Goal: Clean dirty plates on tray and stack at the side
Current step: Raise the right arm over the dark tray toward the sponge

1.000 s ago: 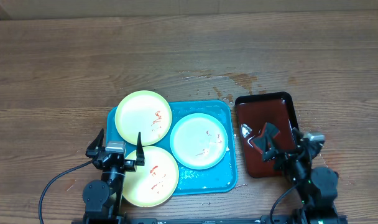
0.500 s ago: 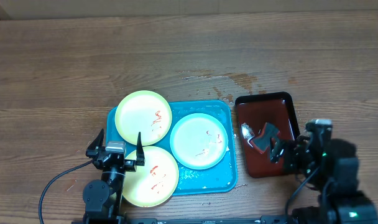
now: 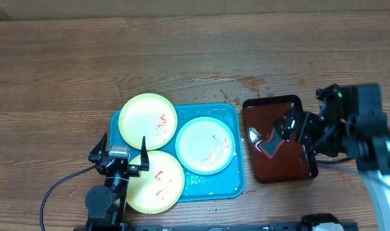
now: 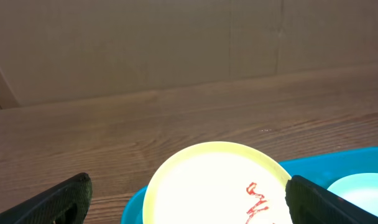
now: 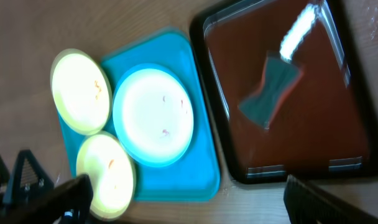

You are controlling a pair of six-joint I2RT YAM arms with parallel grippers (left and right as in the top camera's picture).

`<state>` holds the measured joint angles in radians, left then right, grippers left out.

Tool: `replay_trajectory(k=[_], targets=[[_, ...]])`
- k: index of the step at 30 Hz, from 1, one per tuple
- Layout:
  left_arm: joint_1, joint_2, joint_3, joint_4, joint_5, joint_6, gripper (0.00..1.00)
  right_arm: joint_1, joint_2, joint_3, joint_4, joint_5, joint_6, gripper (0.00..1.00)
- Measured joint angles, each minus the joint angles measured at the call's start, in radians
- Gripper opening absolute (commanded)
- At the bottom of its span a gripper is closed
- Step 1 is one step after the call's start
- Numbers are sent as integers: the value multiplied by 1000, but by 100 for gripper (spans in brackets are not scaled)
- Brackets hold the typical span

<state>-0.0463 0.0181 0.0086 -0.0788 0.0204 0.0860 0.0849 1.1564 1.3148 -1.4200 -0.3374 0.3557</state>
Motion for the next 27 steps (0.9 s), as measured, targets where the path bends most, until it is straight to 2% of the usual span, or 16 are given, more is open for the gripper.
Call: replay_trajectory(k=[4,9,15,19,23,27], targets=[[0,0,0,1,0,0,100,0,102,8,-86,-23,6,100],[0,0,0,3,15,0,99,0,181,8,-99,-33,5,100],[0,0,0,26,69,-5,99,0,196,8,-85,-37,-6,100],[0,0,0,64,168,-9,100,0,196,8,-84,-41,-10,100],[0,0,0,23,261,-76,100,0,196,8,-79,-41,-13,100],[0,8,21,-18,293,-124,100,0,196,8,-57,-41,-13,100]])
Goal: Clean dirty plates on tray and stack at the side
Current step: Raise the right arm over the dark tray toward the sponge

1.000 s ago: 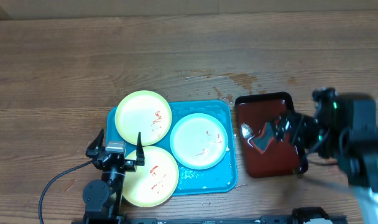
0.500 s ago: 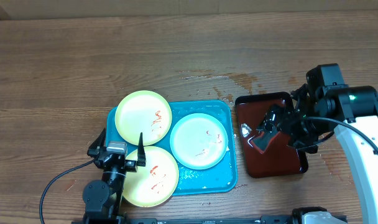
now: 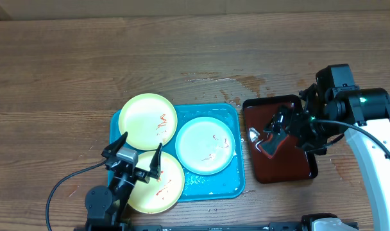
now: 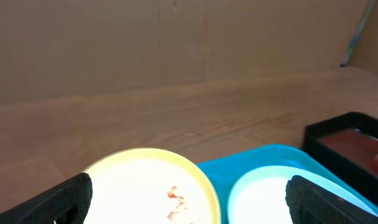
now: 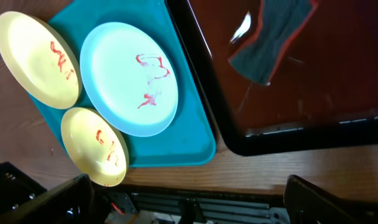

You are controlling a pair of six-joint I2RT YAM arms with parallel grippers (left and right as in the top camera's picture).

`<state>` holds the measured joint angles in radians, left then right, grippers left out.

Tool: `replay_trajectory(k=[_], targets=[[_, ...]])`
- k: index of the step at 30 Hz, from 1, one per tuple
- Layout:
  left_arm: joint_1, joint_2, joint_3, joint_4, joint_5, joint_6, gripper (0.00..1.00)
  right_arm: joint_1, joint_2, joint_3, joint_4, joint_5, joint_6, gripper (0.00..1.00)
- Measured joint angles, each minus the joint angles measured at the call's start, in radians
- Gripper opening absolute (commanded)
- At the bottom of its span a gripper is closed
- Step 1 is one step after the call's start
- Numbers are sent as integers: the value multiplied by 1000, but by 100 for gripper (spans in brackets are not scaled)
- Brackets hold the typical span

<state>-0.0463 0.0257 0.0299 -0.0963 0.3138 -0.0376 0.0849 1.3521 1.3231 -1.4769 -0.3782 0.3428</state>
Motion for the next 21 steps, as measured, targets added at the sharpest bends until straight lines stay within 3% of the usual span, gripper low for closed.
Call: replay_trajectory(k=[4,9,14,21], targets=[[0,73,75,-53,8,-21,100,0,0,0,15,0,0,100],[0,290,272,-97,2,-23,100,0,0,0,18,0,-3,100],[0,614,524,-200,23,-23,100,0,0,1,19,0,-3,100],[-19,1091,917,-514,145,-23,100,0,0,1,19,0,-3,100]])
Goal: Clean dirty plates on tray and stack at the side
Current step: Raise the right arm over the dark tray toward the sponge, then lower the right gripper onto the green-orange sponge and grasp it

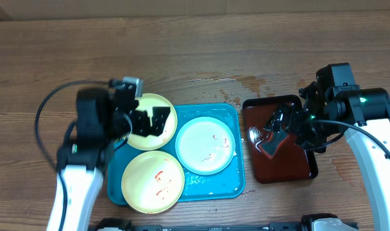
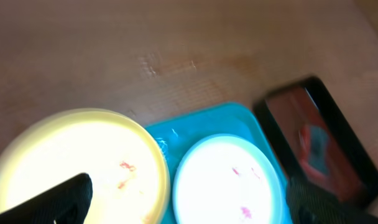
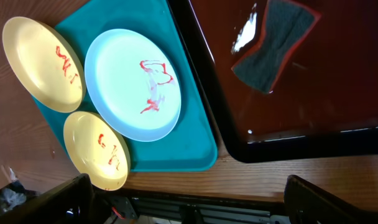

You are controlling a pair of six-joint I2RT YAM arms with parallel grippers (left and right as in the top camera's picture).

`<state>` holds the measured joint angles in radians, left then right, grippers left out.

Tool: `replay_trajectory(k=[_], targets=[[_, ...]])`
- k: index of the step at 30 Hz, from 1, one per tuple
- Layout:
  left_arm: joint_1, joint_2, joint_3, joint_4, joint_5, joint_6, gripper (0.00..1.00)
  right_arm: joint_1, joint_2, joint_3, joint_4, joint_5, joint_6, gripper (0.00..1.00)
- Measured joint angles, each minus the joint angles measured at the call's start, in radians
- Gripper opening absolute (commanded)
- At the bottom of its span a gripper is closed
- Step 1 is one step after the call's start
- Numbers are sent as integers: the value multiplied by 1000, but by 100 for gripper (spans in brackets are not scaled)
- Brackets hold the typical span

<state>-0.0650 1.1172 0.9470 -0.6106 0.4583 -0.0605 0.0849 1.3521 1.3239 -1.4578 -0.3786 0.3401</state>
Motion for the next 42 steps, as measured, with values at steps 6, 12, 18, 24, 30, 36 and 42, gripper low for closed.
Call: replay_trajectory(k=[6,12,18,24,30,36,42], targets=[[-91,294,223,-232,-31,12,100,0,0,0,0,0,0,100],[-217,394,273,-345,-235,11,100,0,0,0,0,0,0,100],[-303,395,275,-313,-271,-8,100,0,0,0,0,0,0,100],[-314,395,279,-299,-278,-103,100,0,0,0,-3,2,0,100],[-315,395,282,-343,-433,-323,100,0,0,0,-5,47,39,100],[-356,395,283,-337,-412,-299,100,0,0,0,31,72,67,100],[-372,395,283,-344,-388,-280,100,0,0,0,128,76,88,100]])
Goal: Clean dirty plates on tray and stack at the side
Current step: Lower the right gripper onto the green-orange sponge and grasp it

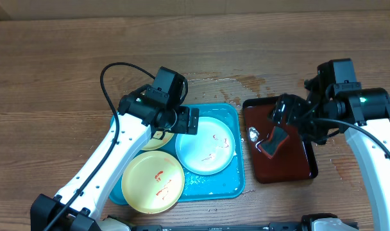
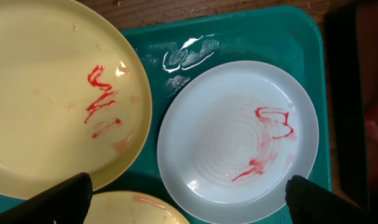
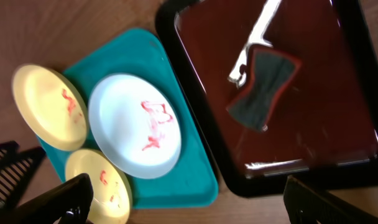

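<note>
A teal tray (image 1: 237, 183) holds three plates smeared with red. The upper yellow plate (image 2: 46, 93) is mostly hidden under my left arm in the overhead view. The pale blue plate (image 1: 206, 145) lies in the middle and the lower yellow plate (image 1: 152, 181) overhangs the front left. My left gripper (image 1: 174, 122) hovers open and empty over the upper yellow and pale plates, fingertips (image 2: 58, 199) spread wide. My right gripper (image 1: 291, 117) hangs open above a dark sponge (image 1: 276, 140) in the dark red tray (image 1: 310, 168).
A wet patch (image 1: 230, 83) shines on the wooden table just behind both trays. A black cable (image 1: 111, 74) loops off the left arm. Bare wood runs left of the teal tray and across the back.
My left gripper has moved right from over the upper yellow plate to the gap between it and the pale plate, closer to them. The right gripper shifted slightly back over the dark tray.
First my left arm sat low at the front edge by the lower yellow plate, the right arm off to the right. Then the right gripper stood over the sponge tray. The left gripper was over the upper yellow plate, and now hovers beside the pale plate.
</note>
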You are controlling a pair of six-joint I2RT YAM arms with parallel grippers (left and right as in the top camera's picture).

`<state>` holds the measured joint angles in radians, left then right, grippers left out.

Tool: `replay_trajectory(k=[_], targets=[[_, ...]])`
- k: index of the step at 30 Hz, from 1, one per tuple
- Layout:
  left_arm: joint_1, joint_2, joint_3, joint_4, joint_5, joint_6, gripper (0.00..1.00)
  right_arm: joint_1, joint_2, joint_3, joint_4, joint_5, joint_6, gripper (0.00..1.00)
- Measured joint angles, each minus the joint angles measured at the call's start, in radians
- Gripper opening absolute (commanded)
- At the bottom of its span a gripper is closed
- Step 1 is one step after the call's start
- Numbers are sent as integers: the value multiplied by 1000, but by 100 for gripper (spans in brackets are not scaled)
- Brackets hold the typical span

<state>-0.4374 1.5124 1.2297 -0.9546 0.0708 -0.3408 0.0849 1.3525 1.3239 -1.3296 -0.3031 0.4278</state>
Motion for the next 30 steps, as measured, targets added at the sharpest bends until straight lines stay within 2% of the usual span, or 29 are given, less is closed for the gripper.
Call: replay_trajectory(k=[6,12,17,21,23,27,30], targets=[[0,0,0,0,13,3,100,1,1,-87,98,0,59,100],[0,0,2,0,19,4,100,1,37,-398,338,3,224,100],[0,0,2,-6,23,4,100,1,80,-543,539,5,330,100],[0,0,2,-8,23,4,100,1,83,-552,638,29,381,86],[0,0,2,-8,23,3,100,1,83,-552,637,70,435,71],[0,0,2,-8,23,3,100,1,83,-552,638,129,515,70],[0,0,2,-7,23,4,100,1,100,-552,636,154,546,63]])
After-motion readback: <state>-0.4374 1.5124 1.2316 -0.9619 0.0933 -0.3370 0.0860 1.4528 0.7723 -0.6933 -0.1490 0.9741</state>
